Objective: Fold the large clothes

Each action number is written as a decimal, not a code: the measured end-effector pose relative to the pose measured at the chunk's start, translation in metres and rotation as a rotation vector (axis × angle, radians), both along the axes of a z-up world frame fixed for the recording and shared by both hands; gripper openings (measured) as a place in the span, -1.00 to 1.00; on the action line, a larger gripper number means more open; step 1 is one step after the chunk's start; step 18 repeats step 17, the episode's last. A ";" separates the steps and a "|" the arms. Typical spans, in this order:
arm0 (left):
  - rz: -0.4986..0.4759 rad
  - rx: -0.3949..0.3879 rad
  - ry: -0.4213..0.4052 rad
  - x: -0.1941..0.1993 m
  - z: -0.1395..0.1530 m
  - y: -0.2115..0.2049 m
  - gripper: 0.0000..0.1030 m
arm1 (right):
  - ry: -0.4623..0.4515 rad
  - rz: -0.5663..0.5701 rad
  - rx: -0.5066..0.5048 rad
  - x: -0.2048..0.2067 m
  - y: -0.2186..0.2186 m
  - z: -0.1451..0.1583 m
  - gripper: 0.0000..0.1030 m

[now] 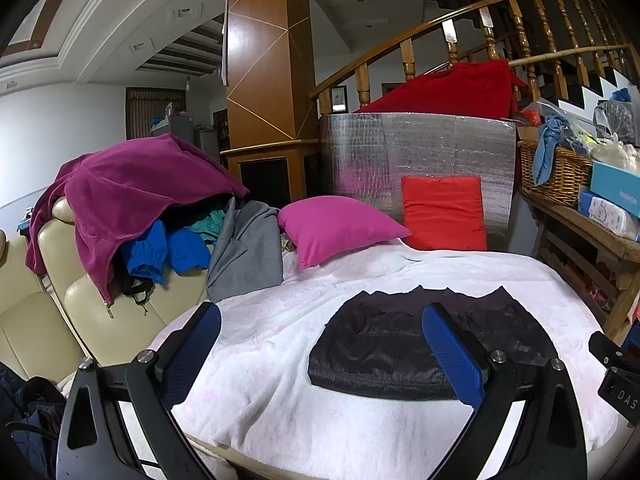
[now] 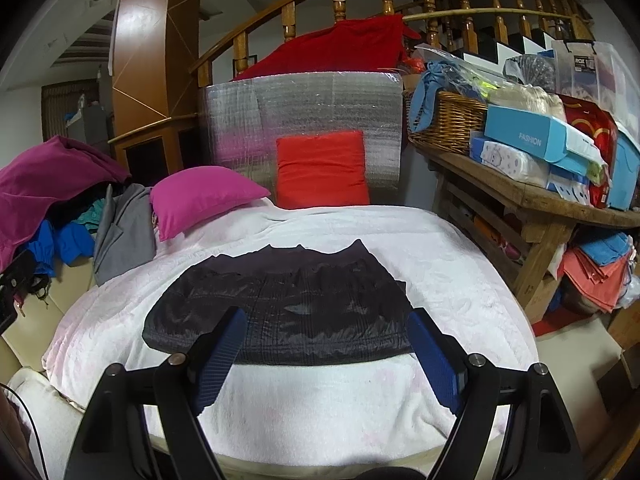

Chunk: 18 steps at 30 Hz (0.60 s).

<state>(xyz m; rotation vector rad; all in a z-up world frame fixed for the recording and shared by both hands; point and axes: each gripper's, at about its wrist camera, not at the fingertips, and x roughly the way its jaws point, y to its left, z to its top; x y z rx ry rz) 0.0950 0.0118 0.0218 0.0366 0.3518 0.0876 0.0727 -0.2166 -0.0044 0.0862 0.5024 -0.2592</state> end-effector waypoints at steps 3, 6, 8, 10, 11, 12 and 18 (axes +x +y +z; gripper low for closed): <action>0.006 -0.008 0.012 0.013 -0.002 0.002 0.95 | 0.000 0.004 0.003 0.011 -0.001 0.001 0.65; 0.013 0.000 0.039 0.031 -0.007 0.001 0.95 | 0.012 0.010 0.006 0.029 -0.002 -0.001 0.65; 0.028 0.009 0.054 0.045 -0.011 0.000 0.95 | 0.018 0.017 0.015 0.044 -0.006 -0.004 0.65; 0.034 0.006 0.066 0.059 -0.015 0.001 0.95 | 0.030 0.019 0.017 0.059 -0.010 -0.009 0.65; 0.029 -0.003 0.074 0.068 -0.018 0.003 0.95 | 0.038 0.021 0.014 0.070 -0.014 -0.012 0.65; 0.018 -0.012 0.083 0.076 -0.021 0.005 0.95 | 0.039 0.019 0.013 0.075 -0.017 -0.014 0.65; 0.051 -0.116 0.158 0.152 -0.048 0.047 0.95 | 0.035 -0.089 0.068 0.120 -0.087 -0.040 0.67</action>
